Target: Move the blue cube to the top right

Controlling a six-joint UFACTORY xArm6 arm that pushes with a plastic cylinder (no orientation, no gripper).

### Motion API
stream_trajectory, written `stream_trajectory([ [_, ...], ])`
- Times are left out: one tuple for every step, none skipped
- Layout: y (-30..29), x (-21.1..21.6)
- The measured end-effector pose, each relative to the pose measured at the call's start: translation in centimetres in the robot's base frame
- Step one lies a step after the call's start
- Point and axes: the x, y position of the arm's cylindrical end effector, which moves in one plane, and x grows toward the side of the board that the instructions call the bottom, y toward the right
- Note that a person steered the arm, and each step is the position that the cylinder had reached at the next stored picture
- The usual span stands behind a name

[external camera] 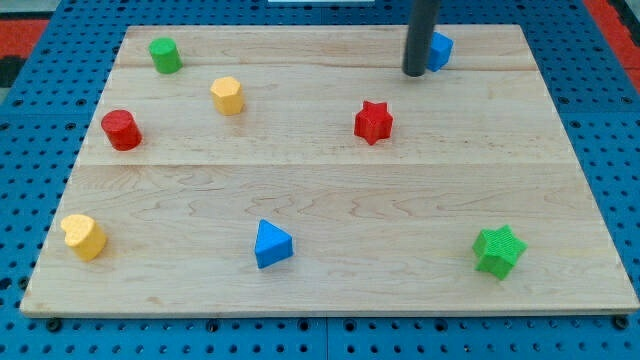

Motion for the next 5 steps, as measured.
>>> stream_trajectory([
  [0.8, -0.8],
  [2.8, -0.8],
  [2.1, 8.3],
  [2.1, 16.1],
  [-9.7, 15.0],
])
